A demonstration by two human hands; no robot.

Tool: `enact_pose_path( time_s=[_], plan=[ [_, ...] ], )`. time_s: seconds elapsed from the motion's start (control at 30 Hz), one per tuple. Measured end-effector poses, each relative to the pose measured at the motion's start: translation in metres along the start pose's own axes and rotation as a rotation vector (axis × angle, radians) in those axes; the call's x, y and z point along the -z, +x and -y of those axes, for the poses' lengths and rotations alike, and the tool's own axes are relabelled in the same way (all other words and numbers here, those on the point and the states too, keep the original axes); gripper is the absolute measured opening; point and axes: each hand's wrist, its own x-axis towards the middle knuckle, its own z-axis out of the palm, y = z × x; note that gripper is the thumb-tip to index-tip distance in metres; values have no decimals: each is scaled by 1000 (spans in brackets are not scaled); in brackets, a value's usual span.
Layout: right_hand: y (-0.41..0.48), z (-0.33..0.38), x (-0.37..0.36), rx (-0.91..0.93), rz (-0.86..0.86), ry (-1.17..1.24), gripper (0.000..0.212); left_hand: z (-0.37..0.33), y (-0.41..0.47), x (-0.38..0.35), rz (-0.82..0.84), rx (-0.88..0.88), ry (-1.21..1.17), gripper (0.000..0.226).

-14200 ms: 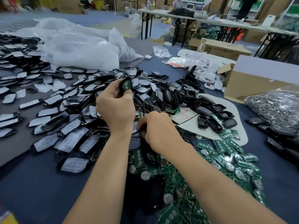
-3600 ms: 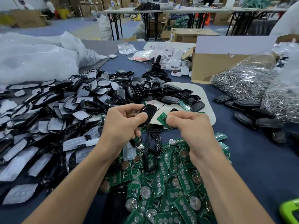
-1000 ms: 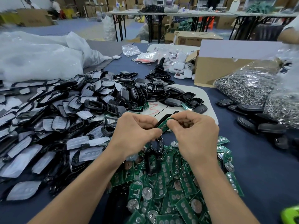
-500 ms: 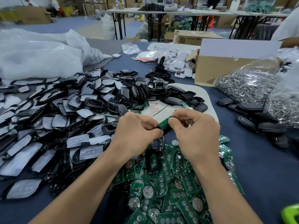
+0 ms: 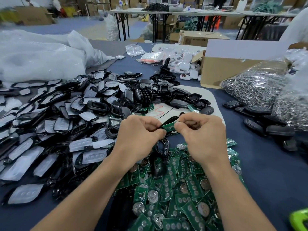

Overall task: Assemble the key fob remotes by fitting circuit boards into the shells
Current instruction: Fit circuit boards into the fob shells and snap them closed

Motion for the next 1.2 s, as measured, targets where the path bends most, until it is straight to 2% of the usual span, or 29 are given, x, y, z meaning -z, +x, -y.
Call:
enact_pose_path(
  time_s=[0.23, 0.37, 0.73, 0.83, 0.9, 1.03, 1.2],
  plan=[
    [2, -2, 3, -3, 49, -21, 23, 0, -1, 0, 24, -20, -6, 22],
    [-1, -1, 0, 17, 13, -44, 25, -2, -1, 3, 18, -39, -37, 43],
    [-9, 9, -10, 60, -134, -121, 37, -5, 0, 6, 26, 12, -66, 35],
    [-9, 8, -10, 40, -129, -106, 41, -4, 2, 6, 54, 32, -96, 25],
    [-9, 7, -10, 23, -127, -100, 39, -5, 2, 7, 61, 39, -108, 21],
    [-6, -1, -10, -72, -127, -29, 23, -5, 1, 4, 55, 18, -84, 18],
    [-5, -3, -10, -113, -65, -25, 19, -5, -2, 0, 162, -23, -50, 23]
  ],
)
